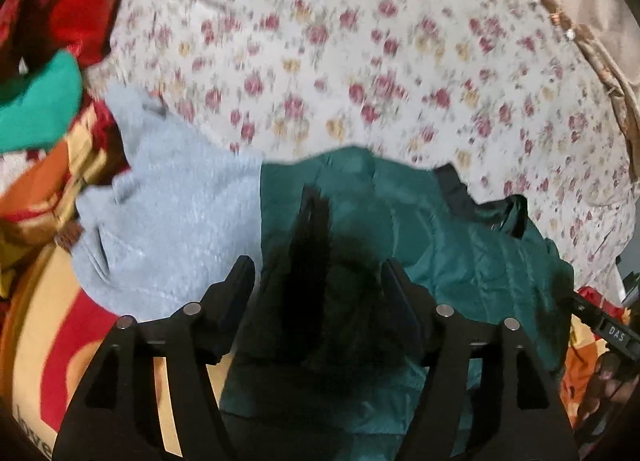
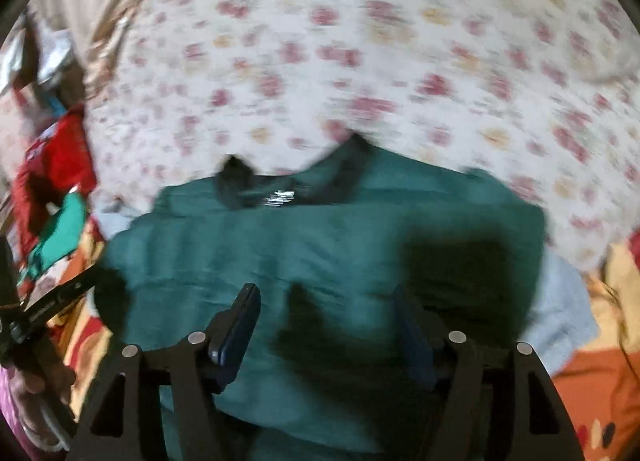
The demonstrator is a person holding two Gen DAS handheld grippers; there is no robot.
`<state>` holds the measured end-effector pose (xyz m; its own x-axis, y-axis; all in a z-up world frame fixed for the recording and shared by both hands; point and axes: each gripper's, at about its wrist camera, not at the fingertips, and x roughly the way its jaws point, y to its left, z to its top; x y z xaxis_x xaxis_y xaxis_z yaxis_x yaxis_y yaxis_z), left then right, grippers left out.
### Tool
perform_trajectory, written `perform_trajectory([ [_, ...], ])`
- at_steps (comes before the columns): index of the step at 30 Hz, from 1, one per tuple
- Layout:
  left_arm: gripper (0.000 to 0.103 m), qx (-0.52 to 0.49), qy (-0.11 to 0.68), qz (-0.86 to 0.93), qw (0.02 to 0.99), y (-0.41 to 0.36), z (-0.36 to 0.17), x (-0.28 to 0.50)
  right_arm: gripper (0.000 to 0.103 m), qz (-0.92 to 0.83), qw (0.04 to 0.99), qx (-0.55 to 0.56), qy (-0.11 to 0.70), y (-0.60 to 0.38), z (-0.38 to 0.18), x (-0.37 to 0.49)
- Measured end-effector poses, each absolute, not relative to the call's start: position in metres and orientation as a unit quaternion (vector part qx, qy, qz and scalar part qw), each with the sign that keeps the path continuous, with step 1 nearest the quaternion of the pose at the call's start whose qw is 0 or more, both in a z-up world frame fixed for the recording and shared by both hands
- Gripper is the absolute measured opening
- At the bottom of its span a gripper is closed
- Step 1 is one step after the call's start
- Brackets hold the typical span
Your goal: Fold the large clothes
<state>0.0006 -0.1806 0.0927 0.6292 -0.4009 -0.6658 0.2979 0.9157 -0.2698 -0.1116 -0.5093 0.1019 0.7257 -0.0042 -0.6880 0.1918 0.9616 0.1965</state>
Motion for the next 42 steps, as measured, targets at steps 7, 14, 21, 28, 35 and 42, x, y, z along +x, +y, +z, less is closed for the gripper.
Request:
perform_trajectory([
  [7, 0.069, -0.002, 0.411, -0.163, 0.897, -0.196, 0.067, 0.013, 0.066, -0.044, 0.914, 0.078, 0.396, -0.464, 0.062, -0.048],
  [14, 0.073, -0.003, 0.426, -0.157, 0.891, -0.198, 0.049, 0.026, 0.067, -0.048, 0.910, 0.087, 0.403, -0.472, 0.054, -0.039],
  [21, 0.074, -0.005, 0.426, -0.155, 0.891, -0.197, 0.048, 0.025, 0.066, -0.040, 0.927, 0.070, 0.367, -0.481, 0.084, -0.130],
  [28, 0.078, 0.003, 0.419, -0.151, 0.895, -0.202, 0.047, 0.019, 0.069, -0.062, 0.909, 0.057, 0.407, -0.484, 0.042, -0.129],
  [35, 0.078, -0.003, 0.420, -0.151, 0.895, -0.198, 0.053, 0.018, 0.068, -0.071, 0.919, 0.076, 0.381, -0.491, 0.075, -0.158],
  [42, 0.078, -0.003, 0.422, -0.151, 0.894, -0.197, 0.056, 0.015, 0.074, -0.144, 0.891, 0.102, 0.419, -0.537, 0.047, -0.154],
])
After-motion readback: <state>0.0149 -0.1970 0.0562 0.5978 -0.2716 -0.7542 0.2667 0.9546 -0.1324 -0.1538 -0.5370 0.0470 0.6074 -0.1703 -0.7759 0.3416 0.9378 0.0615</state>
